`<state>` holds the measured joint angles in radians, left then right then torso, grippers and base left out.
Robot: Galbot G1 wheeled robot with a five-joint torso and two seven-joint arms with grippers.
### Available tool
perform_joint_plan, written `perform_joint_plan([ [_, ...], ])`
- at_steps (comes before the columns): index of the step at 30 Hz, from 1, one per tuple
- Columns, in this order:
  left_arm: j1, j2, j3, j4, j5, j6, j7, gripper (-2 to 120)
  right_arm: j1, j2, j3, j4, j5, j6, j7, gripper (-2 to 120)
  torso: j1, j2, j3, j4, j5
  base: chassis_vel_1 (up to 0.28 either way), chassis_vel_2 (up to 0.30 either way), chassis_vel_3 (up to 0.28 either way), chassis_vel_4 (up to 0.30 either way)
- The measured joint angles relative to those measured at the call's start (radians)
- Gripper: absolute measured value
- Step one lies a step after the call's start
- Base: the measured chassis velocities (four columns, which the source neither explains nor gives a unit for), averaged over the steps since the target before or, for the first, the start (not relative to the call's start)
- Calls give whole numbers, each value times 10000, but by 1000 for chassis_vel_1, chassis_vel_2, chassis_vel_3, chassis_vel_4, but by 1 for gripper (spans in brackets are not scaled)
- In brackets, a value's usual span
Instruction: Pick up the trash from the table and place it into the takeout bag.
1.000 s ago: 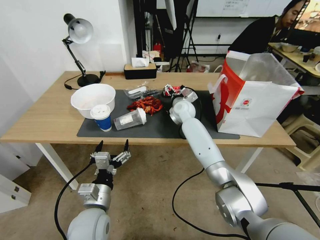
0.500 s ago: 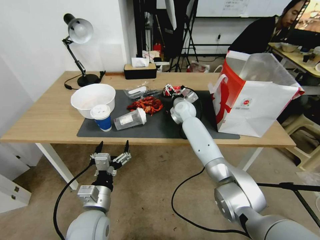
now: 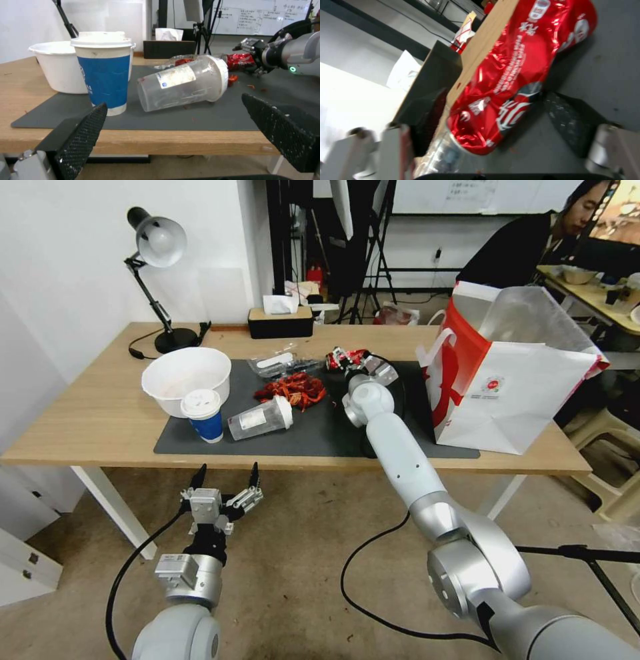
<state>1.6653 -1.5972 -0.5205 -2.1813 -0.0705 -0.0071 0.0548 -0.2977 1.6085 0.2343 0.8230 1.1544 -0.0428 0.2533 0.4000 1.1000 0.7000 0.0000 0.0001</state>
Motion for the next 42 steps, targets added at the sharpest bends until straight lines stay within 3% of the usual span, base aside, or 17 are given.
perform_joint_plan([
  [6, 62, 5, 9, -11, -1, -43, 10, 100, 24, 0, 156, -259, -69, 53, -172, 52, -1, 1, 0, 0, -1, 0, 0, 0, 0],
  [13, 102, 6, 16, -22, -4, -120, 28, 100, 35, -3, 225, -418, -118, 111, -316, 22, 0, 0, -1, 0, 0, 0, 0, 0, 0],
  [20, 94, -21, 28, -21, -4, -151, 39, 100, 52, -3, 182, -378, -133, 117, -309, 7, 0, 0, 0, 0, -1, 0, 0, 0, 0],
  [24, 78, -24, 22, -10, -5, -162, 42, 100, -64, -8, 123, -144, -135, 120, -263, 0, 0, 0, 0, 0, -1, 0, 0, 0, 0],
  [30, 38, -26, 11, 36, -18, -171, 42, 100, -324, -136, -55, 481, -44, 118, -219, 0, 0, 0, 1, 2, 0, 0, 0, 0, 0],
  [37, -58, -31, 2, 133, -50, -190, 35, 100, -817, -592, -338, 2012, -12, 107, -8, 0, 0, 0, 0, 0, -1, 0, 0, 0, 0],
  [42, -109, -35, 16, 196, -60, -197, 33, 100, -1187, -990, -523, 2926, -504, 269, -406, 0, 0, 0, 0, -1, 1, 0, 0, 0, 0],
])
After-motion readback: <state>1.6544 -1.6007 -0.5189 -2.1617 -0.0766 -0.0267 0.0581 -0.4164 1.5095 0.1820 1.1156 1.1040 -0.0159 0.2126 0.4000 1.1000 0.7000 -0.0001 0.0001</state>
